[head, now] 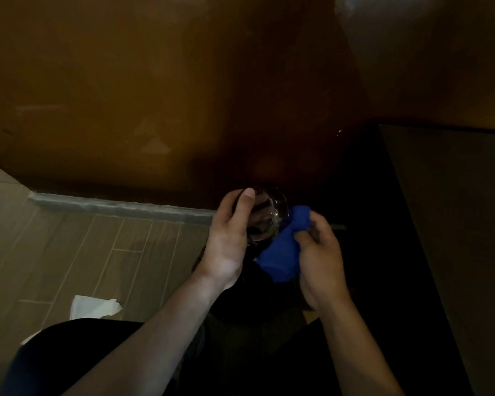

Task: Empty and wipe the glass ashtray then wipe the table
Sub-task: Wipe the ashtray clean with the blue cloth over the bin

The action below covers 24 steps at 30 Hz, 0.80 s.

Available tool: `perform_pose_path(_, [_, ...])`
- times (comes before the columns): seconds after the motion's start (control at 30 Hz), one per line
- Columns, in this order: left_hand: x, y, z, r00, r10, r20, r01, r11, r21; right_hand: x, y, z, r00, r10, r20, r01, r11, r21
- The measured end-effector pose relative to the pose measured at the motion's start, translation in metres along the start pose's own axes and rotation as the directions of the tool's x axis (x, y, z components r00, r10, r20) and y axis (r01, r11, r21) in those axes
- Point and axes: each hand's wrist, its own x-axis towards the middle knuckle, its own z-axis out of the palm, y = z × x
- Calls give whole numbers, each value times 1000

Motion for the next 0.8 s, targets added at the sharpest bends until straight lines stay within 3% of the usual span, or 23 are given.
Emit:
perform_pose_path(0.07, [0,3,0,999,-51,18,52,996,-69,2,-8,-4,1000,5,1,-6,979,203])
perform_pose_path(0.17, [0,9,-2,988,-150,47,155,980,-128,7,-10,-9,996,-50,77,27,960,279])
perform_pose_path(0.27, [4,12,-6,982,-182,54,186,978,-96,7,-2,-11,981,-137,134,127,989,80])
perform_pose_path(0.37, [5,12,-8,986,-157,60,159,987,-34,7,2,-12,945,-255,204,285,950,-130])
perform_pose_path(0.47, [2,12,-7,980,-187,67,187,982,15,13,3,-11,933,-271,237,328,912,-247])
perform_pose_path(0.53, [1,13,-4,977,-207,40,209,978,-30,13,-1,-6,934,-254,251,297,943,-152])
perform_pose_path(0.67, [2,10,-2,976,-204,-71,197,976,-91,8,-5,9,965,-74,251,30,984,175])
perform_pose_path(0.8, [3,4,1,980,-148,-132,145,989,-35,-2,3,20,996,-21,91,-4,964,265])
